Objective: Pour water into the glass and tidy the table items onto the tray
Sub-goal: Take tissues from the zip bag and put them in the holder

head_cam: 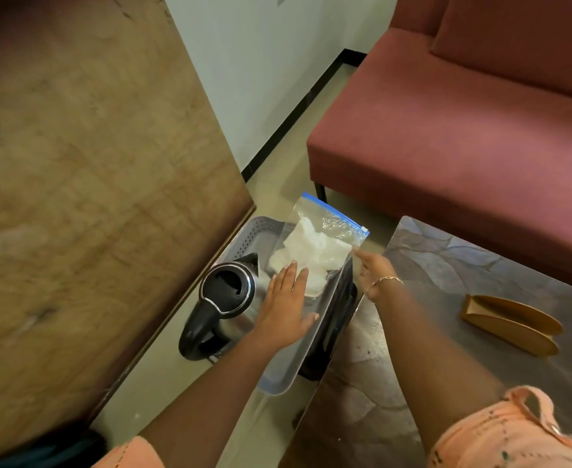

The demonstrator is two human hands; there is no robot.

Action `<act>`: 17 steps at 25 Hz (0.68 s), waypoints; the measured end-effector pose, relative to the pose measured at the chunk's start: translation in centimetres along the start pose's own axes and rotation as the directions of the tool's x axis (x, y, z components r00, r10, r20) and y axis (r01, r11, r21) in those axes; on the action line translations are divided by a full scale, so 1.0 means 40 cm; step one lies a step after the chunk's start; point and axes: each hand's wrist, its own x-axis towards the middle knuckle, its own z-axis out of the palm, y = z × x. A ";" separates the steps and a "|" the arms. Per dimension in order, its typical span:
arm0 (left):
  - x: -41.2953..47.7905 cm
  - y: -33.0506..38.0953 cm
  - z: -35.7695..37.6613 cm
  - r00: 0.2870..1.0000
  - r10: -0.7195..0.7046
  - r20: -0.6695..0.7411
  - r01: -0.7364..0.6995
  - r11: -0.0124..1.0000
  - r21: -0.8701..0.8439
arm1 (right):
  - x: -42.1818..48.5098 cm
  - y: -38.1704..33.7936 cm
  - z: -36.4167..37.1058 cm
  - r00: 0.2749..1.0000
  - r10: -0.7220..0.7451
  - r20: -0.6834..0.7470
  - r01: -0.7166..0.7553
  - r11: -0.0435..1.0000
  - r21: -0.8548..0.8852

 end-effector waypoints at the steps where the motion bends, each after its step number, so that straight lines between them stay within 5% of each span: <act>1: -0.003 -0.002 0.004 1.000 0.005 0.006 -0.005 1.000 -0.019 | 0.013 -0.006 0.006 1.000 -0.001 -0.004 0.001 1.000 0.012; 6: -0.021 -0.007 -0.001 0.999 0.032 0.010 -0.032 0.997 -0.068 | 0.038 -0.025 0.056 0.998 -0.051 -0.040 0.051 0.999 0.003; 11: -0.052 0.018 -0.023 0.999 -0.010 -0.050 0.003 0.990 -0.142 | -0.023 -0.016 0.114 0.935 -0.350 -0.045 0.331 0.913 -0.238; 17: -0.114 0.104 -0.097 0.905 0.029 -0.425 -0.177 0.934 -0.312 | -0.229 -0.044 0.054 0.745 -0.630 0.219 0.663 0.662 -0.351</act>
